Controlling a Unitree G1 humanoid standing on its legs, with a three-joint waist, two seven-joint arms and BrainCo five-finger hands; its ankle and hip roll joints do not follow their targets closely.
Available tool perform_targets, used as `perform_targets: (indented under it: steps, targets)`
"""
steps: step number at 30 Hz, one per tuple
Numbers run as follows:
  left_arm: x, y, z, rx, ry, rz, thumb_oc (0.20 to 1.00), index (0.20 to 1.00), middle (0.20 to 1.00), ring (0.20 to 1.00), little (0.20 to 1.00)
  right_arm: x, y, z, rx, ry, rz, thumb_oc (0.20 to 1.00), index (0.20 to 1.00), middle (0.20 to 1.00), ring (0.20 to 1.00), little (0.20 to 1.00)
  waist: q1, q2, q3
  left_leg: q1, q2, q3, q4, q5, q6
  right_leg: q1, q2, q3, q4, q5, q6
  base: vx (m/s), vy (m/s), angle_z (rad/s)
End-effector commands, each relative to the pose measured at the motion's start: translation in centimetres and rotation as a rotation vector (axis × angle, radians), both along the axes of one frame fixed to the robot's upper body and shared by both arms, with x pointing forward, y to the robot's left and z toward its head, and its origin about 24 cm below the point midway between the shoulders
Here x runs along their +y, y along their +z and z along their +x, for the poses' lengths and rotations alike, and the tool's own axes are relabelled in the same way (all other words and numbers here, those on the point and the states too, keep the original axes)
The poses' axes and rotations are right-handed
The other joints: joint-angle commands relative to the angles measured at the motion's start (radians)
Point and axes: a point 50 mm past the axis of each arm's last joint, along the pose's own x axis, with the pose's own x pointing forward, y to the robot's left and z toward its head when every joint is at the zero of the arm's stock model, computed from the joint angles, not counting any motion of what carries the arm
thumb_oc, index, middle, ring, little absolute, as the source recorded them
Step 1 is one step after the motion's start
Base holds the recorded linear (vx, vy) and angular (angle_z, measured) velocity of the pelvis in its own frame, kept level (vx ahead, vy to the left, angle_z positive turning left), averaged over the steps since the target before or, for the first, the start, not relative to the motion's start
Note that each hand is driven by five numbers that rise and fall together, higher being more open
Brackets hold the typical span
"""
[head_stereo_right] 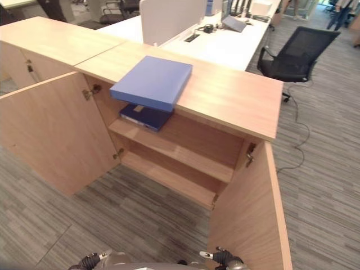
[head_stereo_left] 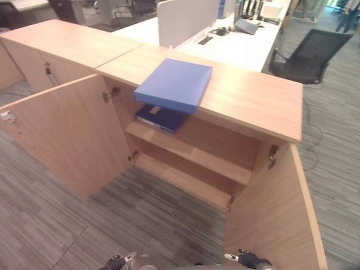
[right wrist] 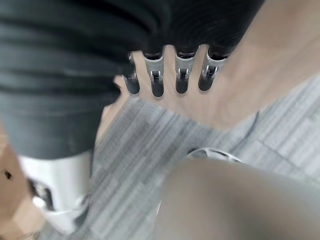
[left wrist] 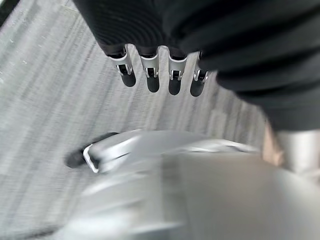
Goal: Put the empty folder in the office cabinet
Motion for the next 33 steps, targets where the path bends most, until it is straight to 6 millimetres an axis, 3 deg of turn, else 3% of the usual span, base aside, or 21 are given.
perform_targets:
  steps: [1, 2, 3, 4, 5, 6, 9, 12, 15, 18, 19, 21, 22, 23, 24, 25, 26, 29, 30, 31, 33]
  targets:
    - [-1.6, -0.4, -0.3, -0.013, 0.046, -0.029, 1.0, 1.0, 1.0, 1.0, 1.0, -3.3, 0.5, -0.2, 0.013, -0.042, -0.088, 1.0, 1.0, 1.0, 1.0, 1.0, 0.014, 0.009, 0.055, 0.094, -0.079, 0.072, -0.3, -0.138, 0.088, 0.036, -0.002, 0.009, -0.073, 0.047, 0.14, 0.14, 0.16, -0.19]
    - [-1.6, -0.5, -0.5, -0.011, 0.054, -0.026, 1.0, 1.0, 1.0, 1.0, 1.0, -3.4, 0.5, -0.1, 0.011, -0.043, -0.091, 1.0, 1.0, 1.0, 1.0, 1.0, 0.015, 0.014, 0.051, 0.108, -0.073, 0.047, -0.39, -0.121, 0.073, 0.035, -0.01, 0.018, -0.071, 0.043, 0.147, 0.2, 0.258, -0.23]
    - [-1.6, -0.5, -0.5, -0.014, 0.063, -0.02, 1.0, 1.0, 1.0, 1.0, 1.0, -3.7, 0.7, 0.0, 0.004, -0.042, -0.101, 1.0, 1.0, 1.0, 1.0, 1.0, 0.018, 0.031, 0.045, 0.121, -0.05, -0.01, -0.583, -0.025, 0.028, 0.042, -0.022, 0.038, -0.067, 0.029, 0.153, 0.15, 0.206, -0.37]
    - [-1.6, -0.5, -0.6, -0.013, 0.063, -0.02, 1.0, 1.0, 1.0, 1.0, 1.0, -3.7, 0.7, 0.0, 0.004, -0.042, -0.102, 1.0, 1.0, 1.0, 1.0, 1.0, 0.019, 0.03, 0.046, 0.126, -0.051, -0.009, -0.591, -0.02, 0.028, 0.043, -0.023, 0.039, -0.067, 0.029, 0.153, 0.16, 0.317, -0.3]
    - [-1.7, -0.4, -0.3, -0.026, 0.063, -0.014, 1.0, 1.0, 1.0, 1.0, 1.0, -4.1, 0.8, 0.1, -0.002, -0.039, -0.119, 1.0, 1.0, 1.0, 1.0, 1.0, 0.018, 0.052, 0.043, 0.123, -0.022, -0.063, -0.724, 0.089, -0.001, 0.043, -0.032, 0.053, -0.059, 0.023, 0.154, 0.17, 0.351, -0.28]
    - [-1.9, -0.5, -0.3, -0.032, 0.078, -0.012, 1.0, 1.0, 1.0, 1.0, 1.0, -4.5, 0.9, 0.0, -0.004, -0.056, -0.128, 1.0, 1.0, 1.0, 1.0, 1.0, 0.015, 0.072, 0.038, 0.12, 0.006, -0.112, -0.799, 0.137, -0.029, 0.056, -0.043, 0.065, -0.058, 0.013, 0.166, 0.22, 0.466, -0.16]
    - [-2.1, -0.5, -0.4, -0.033, 0.088, -0.012, 1.0, 1.0, 1.0, 1.0, 1.0, -5.0, 0.9, -0.2, -0.004, -0.082, -0.136, 1.0, 1.0, 1.0, 1.0, 1.0, 0.008, 0.088, 0.034, 0.114, 0.025, -0.148, -0.82, 0.155, -0.046, 0.071, -0.062, 0.084, -0.063, 0.007, 0.183, 0.13, 0.25, -0.18]
    - [-2.5, -0.7, -0.7, -0.022, 0.097, -0.021, 1.0, 1.0, 1.0, 1.0, 1.0, -6.0, 1.0, -1.0, 0.022, -0.113, -0.161, 1.0, 1.0, 1.0, 1.0, 1.0, 0.003, 0.122, 0.003, 0.125, 0.009, -0.263, -0.8, 0.095, -0.066, 0.082, -0.122, 0.12, -0.074, 0.016, 0.223, 0.25, 0.52, -0.53]
    - [-2.5, -0.7, -0.7, -0.015, 0.082, -0.022, 1.0, 1.0, 1.0, 1.0, 1.0, -6.4, 1.1, -1.4, 0.034, -0.148, -0.163, 1.0, 1.0, 1.0, 1.0, 1.0, -0.008, 0.13, -0.015, 0.13, -0.028, -0.253, -0.792, 0.043, -0.066, 0.085, -0.174, 0.113, -0.085, 0.046, 0.253, 0.17, 0.544, -0.24]
    - [-1.7, -0.1, 1.1, -0.043, -0.045, 0.011, 1.0, 1.0, 1.0, 1.0, 1.0, -6.3, 1.2, -0.5, 0.006, -0.175, -0.151, 1.0, 1.0, 1.0, 1.0, 1.0, -0.011, 0.093, -0.015, 0.125, -0.139, -0.17, -0.75, -0.043, -0.01, 0.003, -0.308, 0.139, -0.079, 0.223, 0.309, 0.02, 0.495, -0.22]
    - [-1.7, -0.1, 1.1, -0.043, -0.045, 0.011, 1.0, 1.0, 1.0, 1.0, 1.0, -6.3, 1.2, -0.5, 0.006, -0.176, -0.15, 1.0, 1.0, 1.0, 1.0, 1.0, -0.01, 0.091, -0.015, 0.123, -0.141, -0.169, -0.748, -0.044, -0.009, 0.001, -0.31, 0.141, -0.079, 0.224, 0.31, -0.03, 0.36, -0.49]
    - [-1.5, 0.2, 2.2, -0.066, -0.091, 0.015, 1.0, 1.0, 1.0, 1.0, 1.0, -6.4, 1.5, 0.5, -0.024, -0.175, -0.148, 1.0, 1.0, 1.0, 1.0, 1.0, -0.012, 0.089, -0.005, 0.111, -0.2, -0.127, -0.718, -0.075, 0.03, -0.045, -0.368, 0.13, -0.063, 0.303, 0.312, -0.05, 0.439, -0.4]
    - [-1.3, 0.4, 2.7, -0.081, -0.103, 0.018, 1.0, 1.0, 1.0, 1.0, 1.0, -6.4, 1.6, 1.0, -0.038, -0.174, -0.146, 1.0, 1.0, 1.0, 1.0, 1.0, -0.008, 0.097, 0.005, 0.109, -0.218, -0.105, -0.708, -0.085, 0.046, -0.066, -0.388, 0.097, -0.043, 0.309, 0.299, -0.09, 0.65, -0.45]
    - [-1.1, 0.5, 3.0, -0.082, -0.129, 0.013, 1.0, 1.0, 1.0, 1.0, 1.0, -6.3, 1.8, 1.7, -0.062, -0.168, -0.135, 1.0, 1.0, 1.0, 1.0, 1.0, 0.001, 0.116, 0.017, 0.112, -0.242, -0.07, -0.699, -0.098, 0.066, -0.064, -0.402, 0.003, 0.009, 0.265, 0.27, -0.07, 0.467, -0.47]
    - [-1.1, 0.5, 3.0, -0.082, -0.129, 0.013, 1.0, 1.0, 1.0, 1.0, 1.0, -6.3, 1.8, 1.7, -0.062, -0.168, -0.135, 1.0, 1.0, 1.0, 1.0, 1.0, 0.0, 0.116, 0.017, 0.113, -0.242, -0.071, -0.699, -0.098, 0.065, -0.063, -0.402, 0.002, 0.009, 0.264, 0.27, 0.03, 0.523, -0.49]
    - [-1.0, 0.5, 2.8, -0.063, -0.159, 0.018, 1.0, 1.0, 1.0, 1.0, 1.0, -5.9, 1.9, 2.3, -0.072, -0.144, -0.123, 1.0, 1.0, 1.0, 1.0, 1.0, -0.002, 0.129, 0.02, 0.146, -0.251, -0.058, -0.715, -0.106, 0.077, -0.054, -0.343, 0.01, 0.08, 0.18, 0.24, 0.01, 0.228, -0.28]
    - [-1.0, 0.5, 2.8, -0.065, -0.16, 0.018, 1.0, 1.0, 1.0, 1.0, 1.0, -5.9, 1.9, 2.3, -0.074, -0.145, -0.123, 1.0, 1.0, 1.0, 1.0, 1.0, -0.004, 0.125, 0.021, 0.134, -0.258, -0.055, -0.714, -0.09, 0.083, -0.061, -0.35, 0.003, 0.076, 0.192, 0.231, 0.06, 0.298, -0.34]
    - [-0.8, 0.4, 2.2, -0.041, -0.157, 0.002, 1.0, 1.0, 1.0, 1.0, 1.0, -5.2, 2.0, 3.4, -0.107, -0.109, -0.109, 1.0, 1.0, 1.0, 1.0, 1.0, 0.003, 0.134, 0.026, 0.163, -0.285, -0.034, -0.738, -0.095, 0.095, -0.067, -0.2, 0.009, 0.138, 0.043, 0.189, 0.01, 0.183, -0.22]
    - [-0.8, 0.3, 2.0, -0.032, -0.15, -0.001, 1.0, 1.0, 1.0, 1.0, 1.0, -5.0, 2.1, 3.7, -0.113, -0.101, -0.105, 1.0, 1.0, 1.0, 1.0, 1.0, 0.001, 0.131, 0.026, 0.159, -0.3, -0.029, -0.743, -0.075, 0.103, -0.079, -0.157, 0.007, 0.124, 0.04, 0.176, -0.02, 0.177, -0.21]
    - [-0.8, 0.1, 1.4, -0.015, -0.125, -0.012, 1.0, 1.0, 1.0, 1.0, 1.0, -4.4, 2.0, 3.9, -0.118, -0.08, -0.091, 1.0, 1.0, 1.0, 1.0, 1.0, -0.003, 0.12, 0.034, 0.187, -0.325, -0.022, -0.765, -0.064, 0.106, -0.102, -0.062, 0.062, 0.106, 0.023, 0.167, -0.02, 0.108, -0.27]
    - [-0.8, 0.1, 1.4, -0.015, -0.125, -0.012, 1.0, 1.0, 1.0, 1.0, 1.0, -4.4, 2.0, 3.9, -0.118, -0.08, -0.091, 1.0, 1.0, 1.0, 1.0, 1.0, -0.002, 0.12, 0.035, 0.188, -0.325, -0.021, -0.765, -0.064, 0.106, -0.101, -0.062, 0.063, 0.106, 0.023, 0.167, 0.02, 0.039, -0.06]
